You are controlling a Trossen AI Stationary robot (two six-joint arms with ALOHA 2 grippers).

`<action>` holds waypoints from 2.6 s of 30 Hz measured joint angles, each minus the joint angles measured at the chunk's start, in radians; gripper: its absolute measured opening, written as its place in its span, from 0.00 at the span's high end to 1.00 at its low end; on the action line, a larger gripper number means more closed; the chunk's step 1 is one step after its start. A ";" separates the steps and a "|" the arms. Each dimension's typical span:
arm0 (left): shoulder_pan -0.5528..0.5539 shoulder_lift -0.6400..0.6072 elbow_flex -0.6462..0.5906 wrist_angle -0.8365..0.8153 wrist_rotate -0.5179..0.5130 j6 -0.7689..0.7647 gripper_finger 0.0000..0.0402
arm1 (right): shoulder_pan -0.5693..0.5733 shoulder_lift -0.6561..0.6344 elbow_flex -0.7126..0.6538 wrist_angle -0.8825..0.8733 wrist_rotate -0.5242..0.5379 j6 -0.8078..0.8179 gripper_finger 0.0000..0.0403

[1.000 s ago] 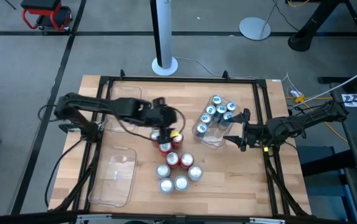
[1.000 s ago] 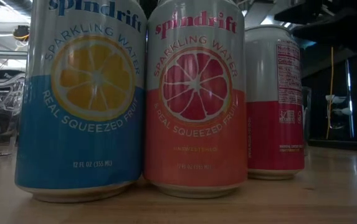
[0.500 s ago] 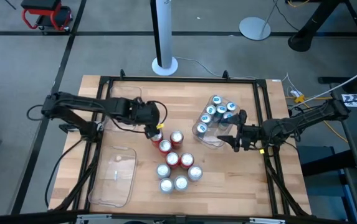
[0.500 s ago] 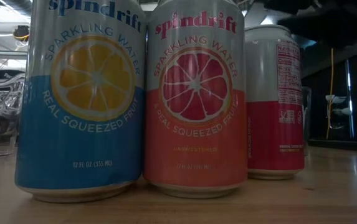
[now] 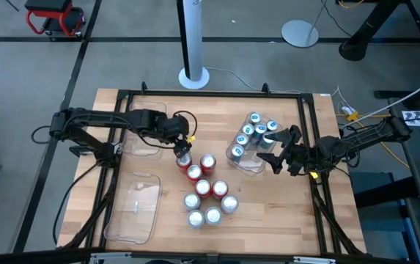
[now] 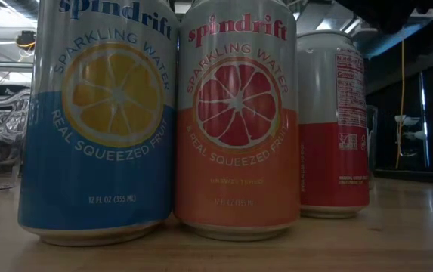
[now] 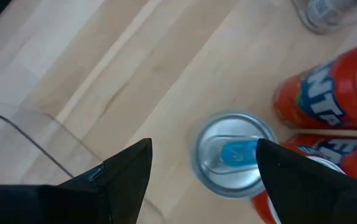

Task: Sort soda cans
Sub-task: Put the blue soda can in the middle right transparent bin

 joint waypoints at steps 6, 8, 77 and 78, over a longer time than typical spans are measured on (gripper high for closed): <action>-0.017 0.009 -0.010 0.063 0.004 0.013 0.31 | 0.000 0.000 0.000 0.035 0.000 -0.004 0.06; -0.021 0.008 -0.020 0.072 0.003 0.017 0.31 | 0.000 0.001 0.000 0.018 0.000 -0.004 0.06; -0.026 -0.009 -0.100 0.251 -0.022 0.181 0.43 | 0.000 0.001 0.000 -0.041 0.048 -0.001 0.06; -0.028 -0.010 -0.078 0.248 -0.040 0.188 0.43 | 0.000 0.001 0.000 -0.039 0.048 -0.001 0.06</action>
